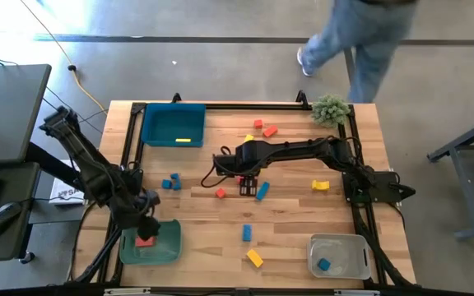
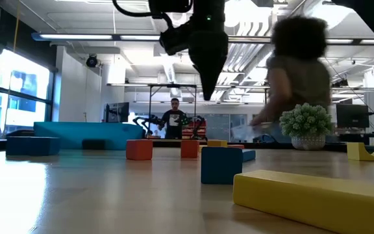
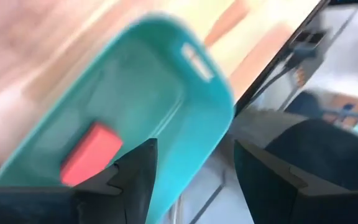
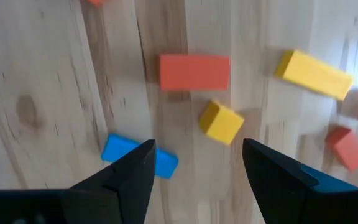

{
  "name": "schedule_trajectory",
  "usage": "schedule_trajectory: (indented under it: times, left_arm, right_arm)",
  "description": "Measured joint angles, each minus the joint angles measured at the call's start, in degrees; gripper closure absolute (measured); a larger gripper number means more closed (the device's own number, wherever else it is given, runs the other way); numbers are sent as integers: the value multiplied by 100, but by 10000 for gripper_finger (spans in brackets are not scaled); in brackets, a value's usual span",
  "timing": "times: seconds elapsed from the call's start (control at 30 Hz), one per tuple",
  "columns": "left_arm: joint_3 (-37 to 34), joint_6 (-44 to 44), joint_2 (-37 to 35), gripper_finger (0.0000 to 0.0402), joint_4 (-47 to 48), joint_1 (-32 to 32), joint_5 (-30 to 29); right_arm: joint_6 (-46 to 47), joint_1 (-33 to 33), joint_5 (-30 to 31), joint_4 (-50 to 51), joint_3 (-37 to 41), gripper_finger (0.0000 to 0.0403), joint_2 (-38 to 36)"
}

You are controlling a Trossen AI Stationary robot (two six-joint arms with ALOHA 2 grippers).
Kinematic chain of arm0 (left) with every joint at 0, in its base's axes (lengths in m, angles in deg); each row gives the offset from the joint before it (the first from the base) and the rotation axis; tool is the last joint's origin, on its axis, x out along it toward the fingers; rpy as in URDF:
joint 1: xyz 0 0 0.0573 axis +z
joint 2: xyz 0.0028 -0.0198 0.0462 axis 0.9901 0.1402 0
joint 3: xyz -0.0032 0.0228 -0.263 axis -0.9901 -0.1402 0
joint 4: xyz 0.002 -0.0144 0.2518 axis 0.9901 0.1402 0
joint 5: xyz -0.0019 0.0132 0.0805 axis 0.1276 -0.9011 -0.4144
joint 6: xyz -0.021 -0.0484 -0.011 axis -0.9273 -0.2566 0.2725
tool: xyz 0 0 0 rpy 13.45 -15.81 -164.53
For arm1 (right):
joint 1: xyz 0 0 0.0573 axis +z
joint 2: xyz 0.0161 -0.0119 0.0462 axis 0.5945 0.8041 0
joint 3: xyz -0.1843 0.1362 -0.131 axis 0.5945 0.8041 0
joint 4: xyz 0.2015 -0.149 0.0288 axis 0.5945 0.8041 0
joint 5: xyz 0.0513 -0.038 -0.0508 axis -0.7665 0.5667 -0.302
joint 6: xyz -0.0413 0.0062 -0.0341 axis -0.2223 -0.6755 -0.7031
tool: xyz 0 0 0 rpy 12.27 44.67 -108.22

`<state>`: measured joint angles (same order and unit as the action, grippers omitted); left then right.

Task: Sort & place blocks by color
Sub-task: Put the top right blue block into the white bin

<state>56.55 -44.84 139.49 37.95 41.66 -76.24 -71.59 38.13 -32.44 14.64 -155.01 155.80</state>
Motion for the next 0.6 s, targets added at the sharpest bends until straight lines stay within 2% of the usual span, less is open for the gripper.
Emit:
schedule_trajectory:
  times: [0.1, 0.3, 0.6]
  left_arm:
    - [0, 278, -303, 204, 8, 192, -392]
    - [0, 1055, -782, 204, 16, 702, -1122]
    - [-2, 2084, -1219, 204, 12, 1350, -1663]
  right_arm:
    - [-5, 0, -73, 177, 0, 176, -1]
    - [-395, 6, -783, 227, 2, 176, -1]
    - [-1509, 106, -1792, 19, 579, 176, -4]
